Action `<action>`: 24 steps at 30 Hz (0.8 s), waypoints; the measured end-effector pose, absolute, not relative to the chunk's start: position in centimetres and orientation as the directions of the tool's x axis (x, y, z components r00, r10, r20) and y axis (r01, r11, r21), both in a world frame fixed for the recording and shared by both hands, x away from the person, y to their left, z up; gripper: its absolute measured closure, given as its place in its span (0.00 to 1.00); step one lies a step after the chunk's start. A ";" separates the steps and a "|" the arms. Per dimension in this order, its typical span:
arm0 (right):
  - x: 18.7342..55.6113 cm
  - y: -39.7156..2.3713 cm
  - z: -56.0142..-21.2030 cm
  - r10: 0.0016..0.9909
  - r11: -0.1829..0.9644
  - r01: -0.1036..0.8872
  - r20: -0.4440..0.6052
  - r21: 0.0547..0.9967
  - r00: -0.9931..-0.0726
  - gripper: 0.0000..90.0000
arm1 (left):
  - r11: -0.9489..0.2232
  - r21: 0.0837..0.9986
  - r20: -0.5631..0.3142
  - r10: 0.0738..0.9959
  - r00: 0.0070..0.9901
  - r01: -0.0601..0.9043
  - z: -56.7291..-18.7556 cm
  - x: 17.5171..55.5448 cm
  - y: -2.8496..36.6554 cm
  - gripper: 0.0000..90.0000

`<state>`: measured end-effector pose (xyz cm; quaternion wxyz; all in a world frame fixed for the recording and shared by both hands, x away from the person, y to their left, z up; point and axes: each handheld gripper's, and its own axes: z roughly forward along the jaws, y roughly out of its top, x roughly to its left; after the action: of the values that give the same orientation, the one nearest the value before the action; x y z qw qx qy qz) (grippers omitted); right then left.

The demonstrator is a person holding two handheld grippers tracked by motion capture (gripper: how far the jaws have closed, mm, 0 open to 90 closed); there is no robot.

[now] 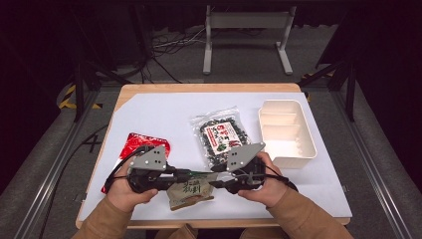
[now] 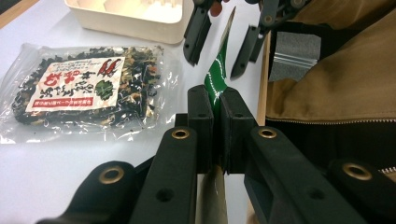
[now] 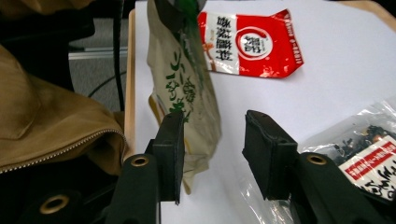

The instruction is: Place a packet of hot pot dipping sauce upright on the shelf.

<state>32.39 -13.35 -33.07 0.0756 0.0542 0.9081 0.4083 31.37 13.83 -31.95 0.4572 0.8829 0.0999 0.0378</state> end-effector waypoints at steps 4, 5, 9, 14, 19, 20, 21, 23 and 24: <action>32.4 -12.4 -32.9 0.131 0.692 0.015 -0.104 0.721 -0.986 0.65 | -0.562 0.815 -0.023 0.212 0.977 0.141 -32.0 31.4 13.8 0.94; 32.5 -12.1 -32.9 0.123 0.701 0.007 -0.111 0.714 -0.986 0.65 | -0.562 0.815 -0.025 0.211 0.977 0.142 -32.0 31.4 13.8 0.94; 32.7 -11.3 -32.9 0.099 0.725 -0.021 -0.135 0.688 -0.986 0.65 | -0.559 0.817 -0.027 0.207 0.978 0.141 -32.1 31.3 13.7 0.94; 32.9 -10.6 -33.1 0.073 0.747 -0.035 -0.134 0.664 -0.988 0.68 | -0.562 0.815 -0.027 0.206 0.978 0.141 -32.2 31.4 13.7 0.94; 33.1 -10.0 -33.3 0.061 0.778 -0.024 -0.113 0.627 -0.992 0.73 | -0.568 0.812 -0.021 0.209 0.978 0.139 -32.3 31.4 13.6 0.94; 33.1 -10.0 -33.3 0.063 0.783 -0.019 -0.110 0.621 -0.992 0.73 | -0.568 0.811 -0.021 0.209 0.978 0.139 -32.3 31.4 13.6 0.94; 33.1 -9.9 -33.4 0.061 0.789 -0.021 -0.112 0.614 -0.992 0.73 | -0.568 0.811 -0.021 0.210 0.978 0.139 -32.3 31.4 13.5 0.94; 33.1 -9.7 -33.4 0.060 0.796 -0.020 -0.111 0.605 -0.992 0.76 | -0.567 0.811 -0.022 0.209 0.978 0.140 -32.4 31.4 13.5 0.94; 33.1 -9.6 -33.4 0.058 0.798 -0.018 -0.108 0.602 -0.992 0.77 | -0.568 0.811 -0.023 0.208 0.978 0.139 -32.4 31.4 13.5 0.94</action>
<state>33.13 -9.64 -33.43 0.0604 0.0105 0.9463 0.3174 31.37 13.46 -32.37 0.4544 0.8846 0.0982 0.0377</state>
